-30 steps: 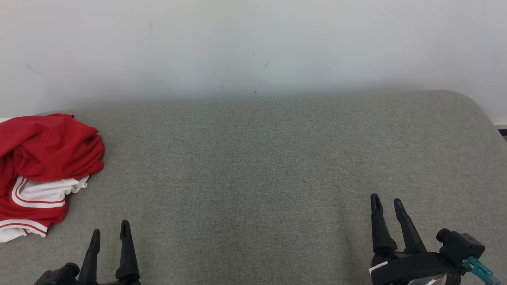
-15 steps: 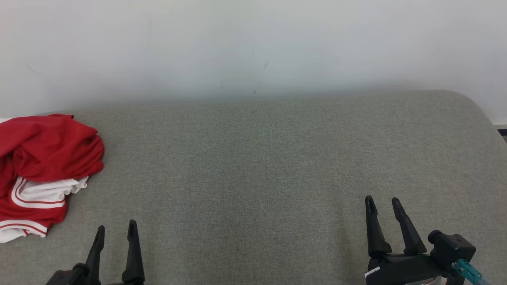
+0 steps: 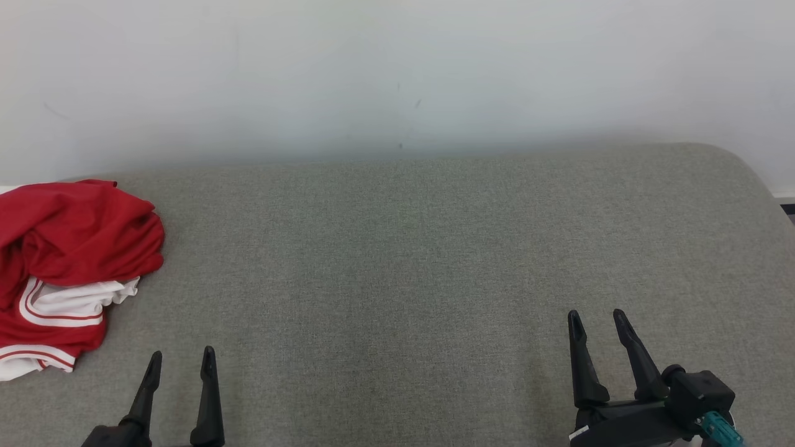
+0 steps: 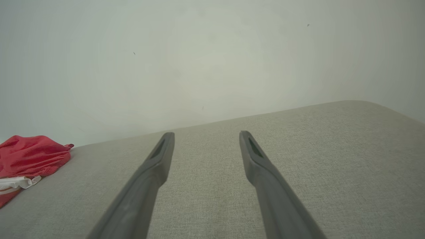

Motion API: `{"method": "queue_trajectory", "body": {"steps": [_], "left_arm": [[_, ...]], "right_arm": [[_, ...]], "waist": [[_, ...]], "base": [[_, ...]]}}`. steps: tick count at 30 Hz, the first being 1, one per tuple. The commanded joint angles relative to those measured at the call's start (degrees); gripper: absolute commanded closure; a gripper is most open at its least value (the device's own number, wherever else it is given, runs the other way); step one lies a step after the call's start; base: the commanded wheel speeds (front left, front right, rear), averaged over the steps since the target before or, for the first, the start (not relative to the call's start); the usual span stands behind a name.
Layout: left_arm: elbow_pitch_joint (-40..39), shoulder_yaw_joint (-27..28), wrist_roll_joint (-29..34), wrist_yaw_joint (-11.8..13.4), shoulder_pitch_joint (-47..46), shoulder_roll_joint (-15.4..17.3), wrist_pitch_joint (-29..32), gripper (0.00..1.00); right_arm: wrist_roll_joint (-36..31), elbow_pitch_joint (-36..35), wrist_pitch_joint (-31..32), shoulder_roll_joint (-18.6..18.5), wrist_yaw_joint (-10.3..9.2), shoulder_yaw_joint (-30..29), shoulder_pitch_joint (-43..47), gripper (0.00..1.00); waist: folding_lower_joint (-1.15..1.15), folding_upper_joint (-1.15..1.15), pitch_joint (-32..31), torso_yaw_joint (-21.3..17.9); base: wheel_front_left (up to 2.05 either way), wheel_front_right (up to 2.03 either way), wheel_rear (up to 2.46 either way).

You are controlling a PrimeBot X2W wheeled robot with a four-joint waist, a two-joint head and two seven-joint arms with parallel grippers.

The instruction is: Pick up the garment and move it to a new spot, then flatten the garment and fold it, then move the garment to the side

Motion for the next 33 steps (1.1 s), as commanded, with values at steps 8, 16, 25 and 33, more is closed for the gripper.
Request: {"method": "queue_trajectory", "body": {"steps": [8,16,25,33], "left_arm": [[-0.76,1.4,4.08,-0.55,0.84,-0.4,-1.19,0.0],[-0.83,2.46,7.15,-0.92,1.4,-0.96,-2.11,0.0],[-0.22,3.31,9.52,-1.43,1.73,-1.43,-2.72,0.0],[0.52,3.82,9.67,-1.78,1.74,-1.73,-2.72,0.0]], "right_arm": [[-4.46,-0.33,-1.29,0.02,-0.1,-0.55,0.62,0.0],[-7.24,-0.28,-2.12,0.03,-0.11,-1.03,0.97,0.0],[-9.07,0.08,-2.76,0.04,-0.12,-1.32,1.2,0.0],[-8.05,0.69,-2.69,0.04,-0.12,-1.52,1.13,0.0]], "waist": [[0.0,0.0,-0.06,0.0],[0.0,0.0,-0.16,-0.08],[0.0,0.0,-0.24,-0.08],[0.0,0.0,-0.31,-0.04]], "base": [[0.0,0.0,0.0],[0.0,0.0,0.0],[0.0,0.0,0.0],[0.0,0.0,0.0]]}}
